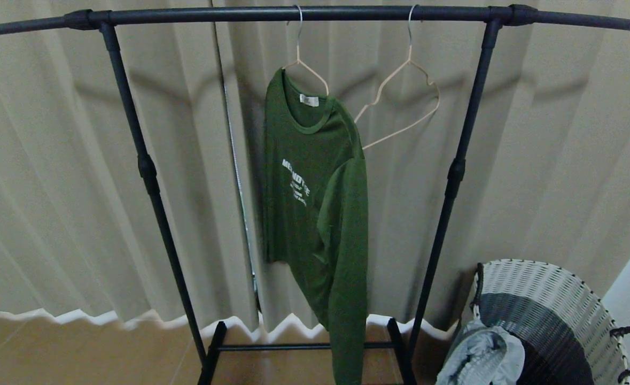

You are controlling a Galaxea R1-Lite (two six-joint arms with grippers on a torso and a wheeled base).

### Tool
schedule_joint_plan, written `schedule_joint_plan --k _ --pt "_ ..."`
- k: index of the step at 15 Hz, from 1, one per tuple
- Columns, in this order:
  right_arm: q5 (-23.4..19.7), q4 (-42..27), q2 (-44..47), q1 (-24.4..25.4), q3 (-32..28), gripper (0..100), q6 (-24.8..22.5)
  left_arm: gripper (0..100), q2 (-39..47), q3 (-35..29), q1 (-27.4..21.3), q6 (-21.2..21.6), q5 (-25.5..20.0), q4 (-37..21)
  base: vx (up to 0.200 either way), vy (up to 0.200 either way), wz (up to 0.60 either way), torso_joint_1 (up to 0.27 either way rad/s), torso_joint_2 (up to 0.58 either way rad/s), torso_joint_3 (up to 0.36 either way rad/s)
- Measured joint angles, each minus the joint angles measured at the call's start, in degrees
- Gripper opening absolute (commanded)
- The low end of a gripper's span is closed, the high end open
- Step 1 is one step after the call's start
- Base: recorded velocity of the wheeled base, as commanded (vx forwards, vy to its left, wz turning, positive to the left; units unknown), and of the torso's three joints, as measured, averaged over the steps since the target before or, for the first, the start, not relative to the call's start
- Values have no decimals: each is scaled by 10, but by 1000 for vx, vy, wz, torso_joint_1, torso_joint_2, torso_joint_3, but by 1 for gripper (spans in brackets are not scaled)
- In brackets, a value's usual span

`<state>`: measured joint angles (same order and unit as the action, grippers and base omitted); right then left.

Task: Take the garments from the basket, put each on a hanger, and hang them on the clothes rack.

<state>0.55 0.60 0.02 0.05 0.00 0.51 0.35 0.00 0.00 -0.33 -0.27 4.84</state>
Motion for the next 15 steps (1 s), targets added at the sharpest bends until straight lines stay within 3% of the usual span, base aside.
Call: schedule_joint_plan --k 7,15 --pt "0 0 0 0 0 100 0 100 0 0 0 0 0 0 171 0 0 1 3 2" --pt "-1 3 1 0 -15 100 -9 100 0 0 0 1 -3 0 0 0 0 0 0 0"
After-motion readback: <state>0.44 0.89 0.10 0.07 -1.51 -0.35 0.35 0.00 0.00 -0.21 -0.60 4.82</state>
